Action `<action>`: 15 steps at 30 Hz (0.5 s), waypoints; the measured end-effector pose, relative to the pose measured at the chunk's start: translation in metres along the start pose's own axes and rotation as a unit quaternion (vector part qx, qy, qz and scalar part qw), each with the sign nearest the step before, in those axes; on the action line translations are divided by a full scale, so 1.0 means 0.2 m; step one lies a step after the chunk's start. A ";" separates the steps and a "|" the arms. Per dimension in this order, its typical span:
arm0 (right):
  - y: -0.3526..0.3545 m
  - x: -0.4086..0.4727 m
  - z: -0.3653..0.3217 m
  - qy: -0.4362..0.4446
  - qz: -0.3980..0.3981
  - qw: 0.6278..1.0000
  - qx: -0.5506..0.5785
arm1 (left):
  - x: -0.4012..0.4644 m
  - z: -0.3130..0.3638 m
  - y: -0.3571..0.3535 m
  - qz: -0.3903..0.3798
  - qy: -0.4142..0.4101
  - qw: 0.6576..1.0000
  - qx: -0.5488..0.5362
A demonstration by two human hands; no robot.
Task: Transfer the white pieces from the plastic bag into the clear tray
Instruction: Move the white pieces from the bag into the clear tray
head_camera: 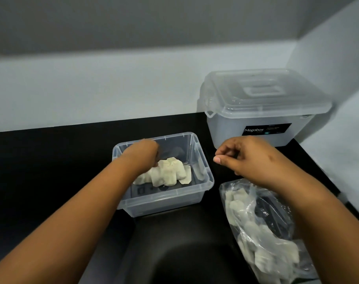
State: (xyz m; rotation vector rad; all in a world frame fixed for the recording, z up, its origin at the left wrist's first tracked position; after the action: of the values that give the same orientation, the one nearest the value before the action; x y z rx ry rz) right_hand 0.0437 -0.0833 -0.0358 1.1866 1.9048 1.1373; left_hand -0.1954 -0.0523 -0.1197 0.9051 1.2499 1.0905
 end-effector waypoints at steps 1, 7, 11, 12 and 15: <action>0.02 -0.03 0.03 -0.003 0.003 1.000 0.002 | -0.02 0.03 0.06 0.019 0.007 1.000 0.004; 0.12 -0.20 0.24 -0.023 0.004 0.999 0.025 | -0.22 0.43 0.38 0.167 -0.039 0.982 -0.079; 0.12 -0.32 0.42 -0.026 -0.030 0.999 0.029 | -0.32 0.87 0.32 0.159 -0.152 0.963 -0.155; 0.10 -0.34 0.47 -0.027 -0.046 0.998 0.029 | -0.33 0.96 0.26 0.142 -0.166 0.962 -0.163; 0.02 -0.41 0.61 -0.033 -0.113 0.993 0.026 | -0.33 1.17 0.03 0.076 -0.185 0.969 -0.145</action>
State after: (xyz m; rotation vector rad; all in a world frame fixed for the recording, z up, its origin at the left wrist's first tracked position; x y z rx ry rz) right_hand 0.1806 -0.1159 -0.0824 0.9931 1.9702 0.9228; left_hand 0.0359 -0.1039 -0.0666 0.9365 0.7015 1.1275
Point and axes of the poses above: each hand's wrist, its own x-axis towards the middle knuckle, its own y-axis out of the back of the hand, z = x × y, the point moved 7 cm from there along x, towards the middle knuckle, and after that the axes turned 5 degrees about -x, right-handed, at the moved point
